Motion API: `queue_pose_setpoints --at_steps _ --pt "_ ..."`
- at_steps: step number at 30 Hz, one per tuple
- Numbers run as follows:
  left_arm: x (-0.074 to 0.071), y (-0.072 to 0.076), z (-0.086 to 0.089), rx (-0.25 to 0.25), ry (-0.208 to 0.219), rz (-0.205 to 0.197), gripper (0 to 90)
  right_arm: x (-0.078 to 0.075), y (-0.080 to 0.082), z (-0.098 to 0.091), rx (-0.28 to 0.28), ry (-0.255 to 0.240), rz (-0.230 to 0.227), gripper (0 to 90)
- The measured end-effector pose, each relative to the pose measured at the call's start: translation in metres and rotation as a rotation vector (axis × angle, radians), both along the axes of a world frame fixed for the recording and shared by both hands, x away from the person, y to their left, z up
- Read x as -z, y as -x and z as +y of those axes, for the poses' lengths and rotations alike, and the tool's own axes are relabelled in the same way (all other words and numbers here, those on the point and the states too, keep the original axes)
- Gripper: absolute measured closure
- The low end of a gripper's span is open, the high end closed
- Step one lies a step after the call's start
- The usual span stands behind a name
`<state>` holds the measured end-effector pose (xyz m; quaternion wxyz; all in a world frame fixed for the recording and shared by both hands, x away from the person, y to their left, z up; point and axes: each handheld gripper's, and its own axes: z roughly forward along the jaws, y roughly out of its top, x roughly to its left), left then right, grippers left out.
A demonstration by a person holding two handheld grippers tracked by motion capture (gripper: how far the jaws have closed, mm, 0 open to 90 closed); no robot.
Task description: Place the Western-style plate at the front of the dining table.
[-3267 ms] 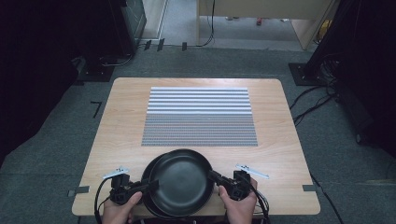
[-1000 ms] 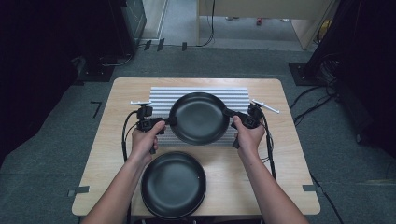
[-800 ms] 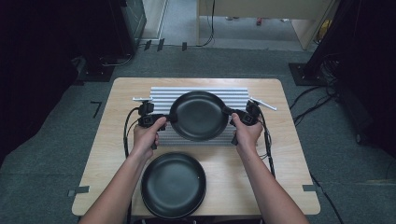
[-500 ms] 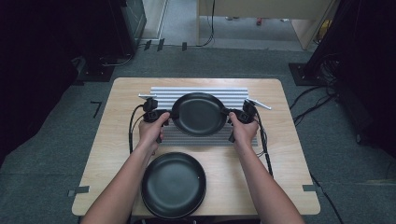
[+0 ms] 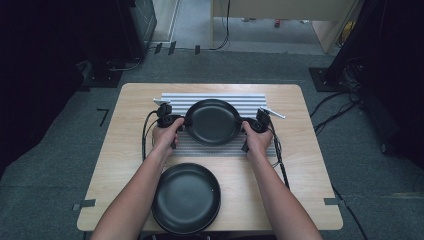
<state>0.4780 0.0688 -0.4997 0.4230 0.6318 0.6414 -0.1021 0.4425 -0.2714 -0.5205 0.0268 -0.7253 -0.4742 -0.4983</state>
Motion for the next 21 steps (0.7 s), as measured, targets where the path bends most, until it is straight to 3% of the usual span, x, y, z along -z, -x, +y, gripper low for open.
queue_pose_setpoints --at_steps 6,10,15,16,17,18,19,20,21 --pt "0.006 -0.002 -0.004 0.000 -0.017 0.022 77.9 0.006 -0.001 0.000 0.000 0.017 0.016 83.0" --pt "0.009 -0.003 -0.004 0.003 -0.002 0.027 77.8 0.006 -0.001 -0.001 -0.003 0.041 -0.004 82.8" --pt "0.020 -0.004 0.004 0.005 0.106 0.027 70.9 0.007 -0.001 0.001 -0.008 0.053 -0.026 76.1" --pt "0.017 -0.004 0.007 -0.015 0.131 -0.004 60.0 0.004 -0.001 0.003 0.012 0.034 -0.043 65.9" --pt "0.017 -0.004 0.007 -0.015 0.131 -0.004 56.8 0.004 -0.001 0.003 0.012 0.034 -0.043 65.9" --pt "0.013 -0.002 0.009 -0.023 0.119 -0.039 56.8 0.003 0.000 0.003 0.017 0.044 -0.050 63.4" --pt "0.008 0.001 0.010 -0.026 0.093 -0.083 50.3 0.000 0.001 0.002 0.019 0.121 -0.070 59.2" --pt "0.006 0.002 0.012 -0.021 0.076 -0.109 49.5 0.000 0.002 0.001 0.016 0.144 -0.074 58.7" --pt "0.006 0.002 0.012 -0.021 0.076 -0.109 48.2 0.000 0.002 0.001 0.016 0.144 -0.074 58.7"
